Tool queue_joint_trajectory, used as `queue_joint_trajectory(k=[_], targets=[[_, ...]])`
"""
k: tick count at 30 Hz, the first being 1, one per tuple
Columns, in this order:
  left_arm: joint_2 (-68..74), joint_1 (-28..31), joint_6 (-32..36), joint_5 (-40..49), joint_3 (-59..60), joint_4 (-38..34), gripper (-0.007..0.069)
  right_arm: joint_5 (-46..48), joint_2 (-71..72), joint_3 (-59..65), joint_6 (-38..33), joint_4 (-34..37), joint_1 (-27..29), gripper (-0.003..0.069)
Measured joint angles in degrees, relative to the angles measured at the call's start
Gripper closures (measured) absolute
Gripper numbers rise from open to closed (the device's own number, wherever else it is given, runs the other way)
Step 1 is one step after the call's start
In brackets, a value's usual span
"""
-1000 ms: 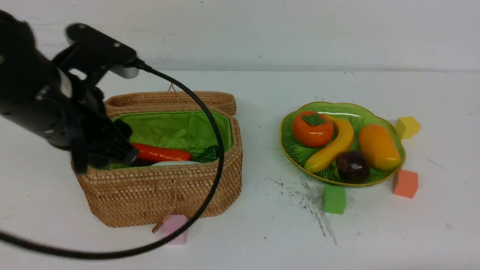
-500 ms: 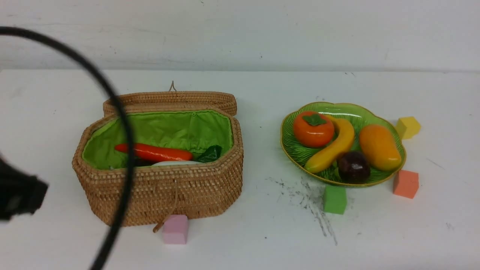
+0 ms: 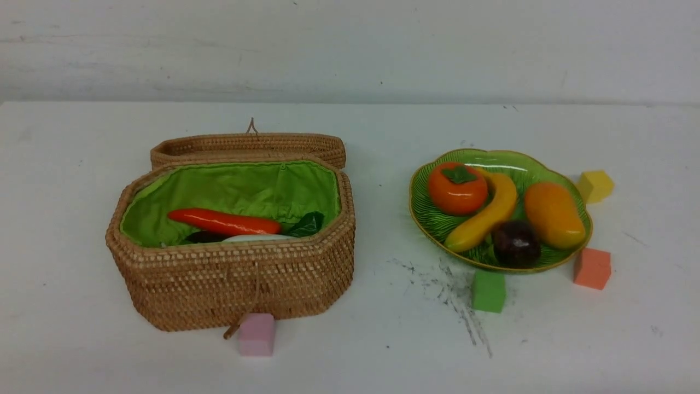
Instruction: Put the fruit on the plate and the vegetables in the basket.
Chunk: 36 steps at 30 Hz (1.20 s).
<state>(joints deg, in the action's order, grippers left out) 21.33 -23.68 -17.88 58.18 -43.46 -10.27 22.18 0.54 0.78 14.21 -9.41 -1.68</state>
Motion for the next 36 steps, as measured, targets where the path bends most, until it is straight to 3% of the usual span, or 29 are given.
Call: queue_joint_trajectory(k=[7,21,24,29,31,36], targets=[[-0.02,0.00,-0.81,-3.56,6.52,0.36,0.0638,0.00,0.00,0.00,0.00,0.00,0.00,0.0421],[-0.02,0.00,-0.71,-5.17,7.38,6.55,0.0638,0.00,0.00,0.00,0.00,0.00,0.00,0.0421],[-0.02,0.00,-0.44,-9.61,9.05,5.79,0.0638,0.00,0.00,0.00,0.00,0.00,0.00,0.0421],[-5.39,0.46,3.34,-33.25,18.73,11.00,0.0638,0.00,0.00,0.00,0.00,0.00,0.00,0.0421],[-6.89,1.51,3.70,-38.88,21.76,11.82,0.0638,0.00,0.00,0.00,0.00,0.00,0.00,0.0421],[-13.91,10.62,4.08,-47.78,31.25,11.76,0.0638,0.00,0.00,0.00,0.00,0.00,0.00,0.0421]])
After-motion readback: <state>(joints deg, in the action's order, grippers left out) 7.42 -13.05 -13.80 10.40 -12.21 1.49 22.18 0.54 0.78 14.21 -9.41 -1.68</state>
